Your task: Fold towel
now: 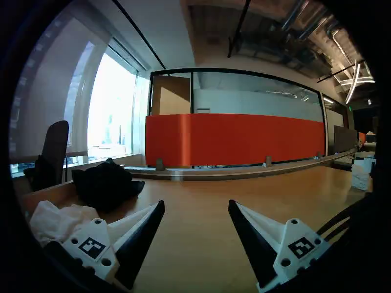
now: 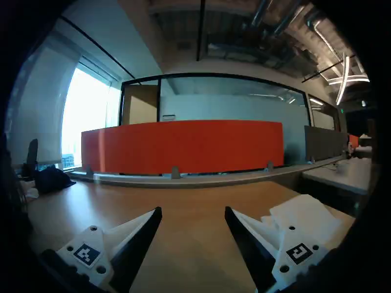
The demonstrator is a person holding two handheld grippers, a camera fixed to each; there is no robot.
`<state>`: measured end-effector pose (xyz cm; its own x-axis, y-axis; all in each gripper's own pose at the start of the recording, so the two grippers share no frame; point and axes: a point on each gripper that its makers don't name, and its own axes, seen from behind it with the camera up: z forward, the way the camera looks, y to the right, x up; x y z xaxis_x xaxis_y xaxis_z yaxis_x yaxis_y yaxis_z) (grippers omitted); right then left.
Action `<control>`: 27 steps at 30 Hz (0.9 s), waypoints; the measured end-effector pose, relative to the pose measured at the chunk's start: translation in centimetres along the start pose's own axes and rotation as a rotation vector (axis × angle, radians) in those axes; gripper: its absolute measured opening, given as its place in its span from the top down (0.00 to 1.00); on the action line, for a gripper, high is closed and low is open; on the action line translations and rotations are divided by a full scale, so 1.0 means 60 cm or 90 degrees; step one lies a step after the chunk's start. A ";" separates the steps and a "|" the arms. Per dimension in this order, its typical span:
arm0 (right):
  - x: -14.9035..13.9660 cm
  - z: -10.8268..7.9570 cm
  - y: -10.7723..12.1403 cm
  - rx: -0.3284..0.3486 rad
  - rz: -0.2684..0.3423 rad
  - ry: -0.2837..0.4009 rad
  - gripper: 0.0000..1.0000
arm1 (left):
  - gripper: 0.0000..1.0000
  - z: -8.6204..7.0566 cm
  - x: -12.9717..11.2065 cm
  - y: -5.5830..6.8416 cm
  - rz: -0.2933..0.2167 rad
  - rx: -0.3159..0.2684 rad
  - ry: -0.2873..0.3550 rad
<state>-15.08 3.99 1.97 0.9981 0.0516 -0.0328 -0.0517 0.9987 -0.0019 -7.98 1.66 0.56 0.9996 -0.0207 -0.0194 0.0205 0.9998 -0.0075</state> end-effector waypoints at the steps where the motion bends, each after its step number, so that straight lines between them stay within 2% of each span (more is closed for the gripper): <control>1: 0.001 0.000 0.002 -0.003 -0.002 0.001 0.01 | 0.03 0.000 0.000 0.000 0.000 0.000 0.000; 17: -0.020 0.004 -0.012 0.001 -0.011 0.000 0.00 | 0.03 0.000 0.000 0.000 0.000 0.000 0.000; 27: -0.011 -0.002 -0.020 0.005 -0.016 0.005 0.00 | 0.03 0.001 0.000 0.000 0.000 0.000 0.000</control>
<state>-15.67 2.75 1.85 0.9988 0.0263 -0.0405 -0.0261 0.9996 0.0047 -7.99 1.65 0.59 0.9996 -0.0207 -0.0195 0.0206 0.9998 -0.0075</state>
